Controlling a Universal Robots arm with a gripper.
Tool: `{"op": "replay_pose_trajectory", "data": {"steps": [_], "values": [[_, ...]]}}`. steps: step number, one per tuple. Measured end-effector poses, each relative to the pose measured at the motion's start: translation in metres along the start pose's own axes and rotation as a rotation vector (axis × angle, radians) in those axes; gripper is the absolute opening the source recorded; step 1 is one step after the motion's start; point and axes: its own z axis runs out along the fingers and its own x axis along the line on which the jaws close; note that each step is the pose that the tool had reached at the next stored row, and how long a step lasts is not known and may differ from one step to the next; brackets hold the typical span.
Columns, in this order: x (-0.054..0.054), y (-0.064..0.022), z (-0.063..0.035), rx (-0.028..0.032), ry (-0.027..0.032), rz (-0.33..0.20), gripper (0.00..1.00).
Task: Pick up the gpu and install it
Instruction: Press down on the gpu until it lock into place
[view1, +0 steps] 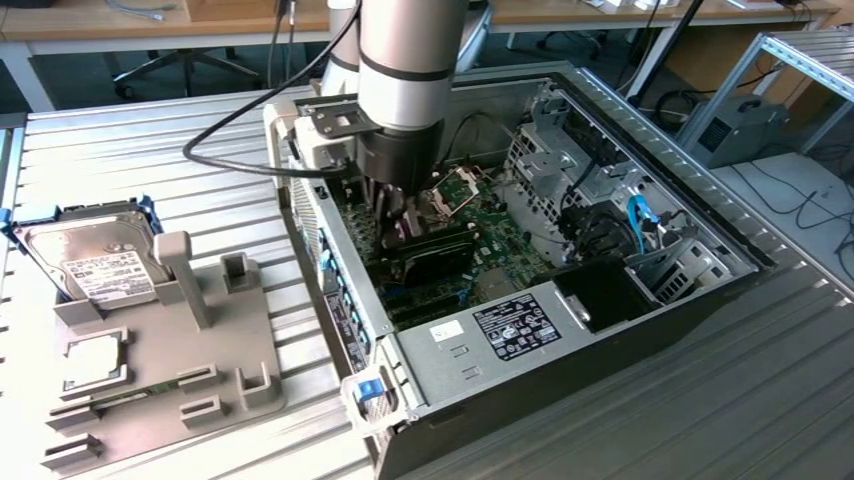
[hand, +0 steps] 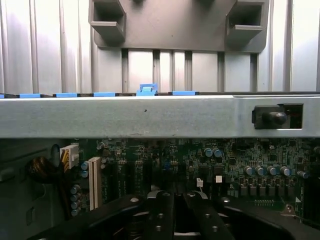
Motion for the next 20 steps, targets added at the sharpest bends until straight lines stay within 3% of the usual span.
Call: {"op": "replay_pose_trajectory", "data": {"steps": [3, 6, 9, 13, 20], "values": [[0.001, 0.0002, -0.0094, -0.0001, 0.0043, 0.000, 0.12], [0.002, 0.0004, -0.0093, 0.0001, 0.0088, 0.000, 0.12], [0.004, 0.0005, -0.0092, 0.0001, 0.0213, 0.001, 0.12], [0.007, 0.0010, -0.0074, 0.0002, 0.0315, 0.001, 0.12], [0.006, 0.0094, 0.0026, -0.0004, 0.0333, 0.001, 0.12]]}}
